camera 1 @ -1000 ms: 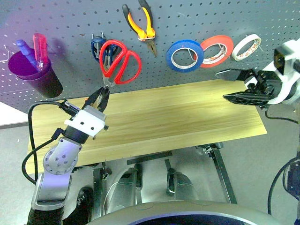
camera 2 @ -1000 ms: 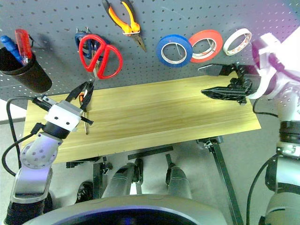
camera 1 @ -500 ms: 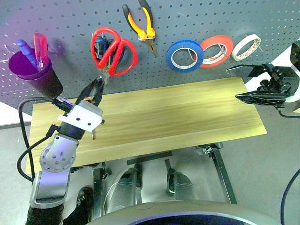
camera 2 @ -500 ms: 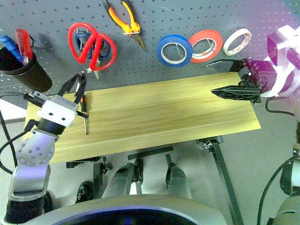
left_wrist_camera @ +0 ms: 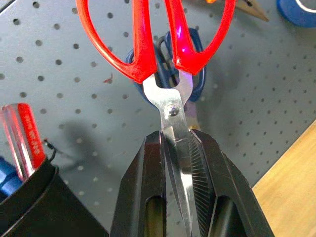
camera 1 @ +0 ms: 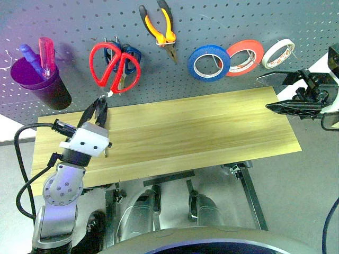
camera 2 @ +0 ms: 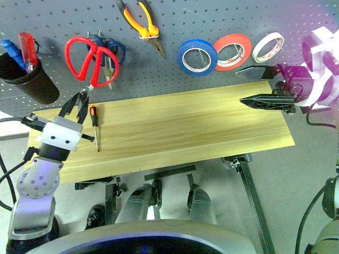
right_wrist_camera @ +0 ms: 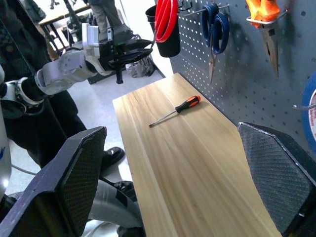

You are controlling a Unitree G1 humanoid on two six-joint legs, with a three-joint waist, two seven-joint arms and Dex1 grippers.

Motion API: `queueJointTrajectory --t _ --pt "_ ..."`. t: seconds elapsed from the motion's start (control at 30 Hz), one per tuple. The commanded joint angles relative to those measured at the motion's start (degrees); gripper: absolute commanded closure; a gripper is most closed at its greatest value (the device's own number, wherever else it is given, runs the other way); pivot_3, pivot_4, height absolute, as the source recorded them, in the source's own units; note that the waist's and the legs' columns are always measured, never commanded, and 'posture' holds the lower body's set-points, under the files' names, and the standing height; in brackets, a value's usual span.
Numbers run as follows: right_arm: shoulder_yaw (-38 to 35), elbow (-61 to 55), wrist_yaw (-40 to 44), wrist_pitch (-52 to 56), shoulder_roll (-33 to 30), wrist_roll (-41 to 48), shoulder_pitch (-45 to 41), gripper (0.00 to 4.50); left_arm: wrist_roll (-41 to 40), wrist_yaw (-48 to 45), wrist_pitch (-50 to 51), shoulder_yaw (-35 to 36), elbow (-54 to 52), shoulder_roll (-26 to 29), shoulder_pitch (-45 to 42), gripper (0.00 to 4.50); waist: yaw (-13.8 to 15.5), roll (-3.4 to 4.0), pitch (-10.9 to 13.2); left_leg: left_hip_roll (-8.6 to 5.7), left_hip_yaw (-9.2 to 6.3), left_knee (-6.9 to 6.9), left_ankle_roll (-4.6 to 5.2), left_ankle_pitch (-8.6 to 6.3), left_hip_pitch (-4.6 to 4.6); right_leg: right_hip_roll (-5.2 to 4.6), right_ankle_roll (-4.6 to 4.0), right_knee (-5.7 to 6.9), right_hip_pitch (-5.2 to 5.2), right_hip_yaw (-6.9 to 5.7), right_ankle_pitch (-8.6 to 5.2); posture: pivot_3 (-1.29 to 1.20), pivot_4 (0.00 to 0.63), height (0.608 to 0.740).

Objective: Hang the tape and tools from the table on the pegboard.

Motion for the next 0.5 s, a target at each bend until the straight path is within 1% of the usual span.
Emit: queueJointTrajectory --t 0.03,0.2,0.5 --pt "-0.63 -0.05 0.47 -1.04 -2.04 1.68 -0.67 0.0 -0.05 1.01 -0.69 0.68 -0.54 -0.71 0.01 4.15 -0.03 0.0 0.0 0.0 0.0 0.0 0.0 0.0 0.0 -0.01 0.0 0.0 0.0 0.0 0.0 -0.06 0.338 0.74" --pt "-0.43 -0.95 0.47 -0.87 -3.23 2.6 0.2 0.0 -0.15 1.52 0.15 -0.3 1.64 -1.96 -1.04 4.15 0.0 0.0 0.0 0.0 0.01 0.01 0.0 0.0 0.0 -0.01 0.0 0.04 -0.01 0.0 0.0 -0.08 0.338 0.74" --pt "-3.39 -3.84 0.47 -1.01 -4.03 4.3 1.88 0.0 0.06 1.73 -3.59 -3.27 9.2 -1.94 -6.77 4.15 -0.13 0.0 0.0 0.0 0.03 0.3 0.02 -0.02 0.0 -0.07 0.0 0.4 -0.05 -0.02 0.0 -0.11 0.34 0.74"
